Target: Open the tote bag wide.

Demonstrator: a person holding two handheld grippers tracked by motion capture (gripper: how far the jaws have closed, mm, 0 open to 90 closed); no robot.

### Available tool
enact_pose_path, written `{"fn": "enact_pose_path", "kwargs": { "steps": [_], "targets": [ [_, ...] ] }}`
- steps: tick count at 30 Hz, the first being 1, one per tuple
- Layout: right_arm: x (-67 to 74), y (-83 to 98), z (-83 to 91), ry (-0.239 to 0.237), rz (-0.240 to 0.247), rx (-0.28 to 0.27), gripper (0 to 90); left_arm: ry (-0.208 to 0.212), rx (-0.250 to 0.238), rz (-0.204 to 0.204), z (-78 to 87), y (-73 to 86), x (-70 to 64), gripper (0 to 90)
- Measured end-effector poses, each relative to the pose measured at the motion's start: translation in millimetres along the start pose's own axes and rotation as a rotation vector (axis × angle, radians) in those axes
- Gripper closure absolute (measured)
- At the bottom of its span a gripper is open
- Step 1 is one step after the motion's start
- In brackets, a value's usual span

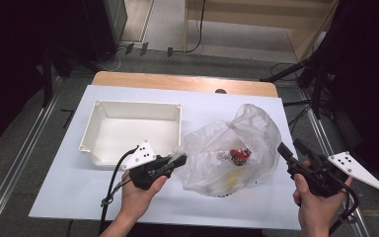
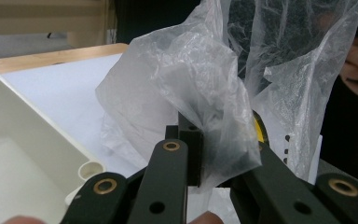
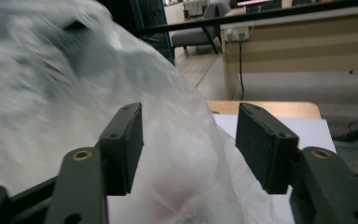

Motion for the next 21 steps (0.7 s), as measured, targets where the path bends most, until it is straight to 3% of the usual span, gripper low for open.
{"fn": "enact_pose_path", "kwargs": {
  "steps": [2, 4, 7, 11, 12, 13, 15, 16, 21],
  "targets": [
    [15.0, -10.0, 3.0, -0.029, 0.008, -0.022, 34.8, -0.001, 0.001, -0.002, -0.7, 0.4, -0.9, 86.5],
    [36.3, -20.8, 5.0, -0.107, 0.005, -0.044, 28.2, -0.004, 0.001, 0.001, -1.1, 0.4, -0.5, 86.5],
    [69.0, -26.3, -0.7, -0.163, 0.050, -0.009, 19.9, -0.005, 0.000, 0.012, -0.8, 0.1, -0.3, 86.3],
    [77.6, -16.1, -12.6, -0.174, 0.077, 0.043, 21.1, -0.006, -0.007, 0.010, 0.8, -1.0, -0.6, 86.3],
    [75.5, -6.2, -20.8, -0.165, 0.079, 0.074, 36.1, -0.007, -0.009, 0.010, 1.5, -1.4, -0.6, 86.3],
    [75.5, -6.2, -20.8, -0.165, 0.079, 0.074, 36.1, -0.007, -0.009, 0.010, 1.5, -1.4, -0.6, 86.3],
    [64.6, 7.4, -29.5, -0.129, 0.063, 0.105, 60.6, -0.008, -0.010, 0.012, 1.7, -1.1, -0.3, 86.3],
    [64.6, 7.4, -29.5, -0.129, 0.063, 0.105, 60.6, -0.009, -0.009, 0.012, 1.6, -0.6, 0.3, 86.3],
    [38.1, 20.8, -33.8, -0.067, 0.011, 0.095, 82.6, -0.018, 0.002, 0.019, -1.0, 4.8, 2.3, 86.3]
  ]
}}
Point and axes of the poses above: each handheld gripper's, and its own axes: z roughly backward along the jaws, y roughly out of its underside, x roughly to its left, the point moved 10 cm from there along -z, roughly forward along the jaws, and after that the axes turned 13 degrees about -y, right-handed, at the moved point
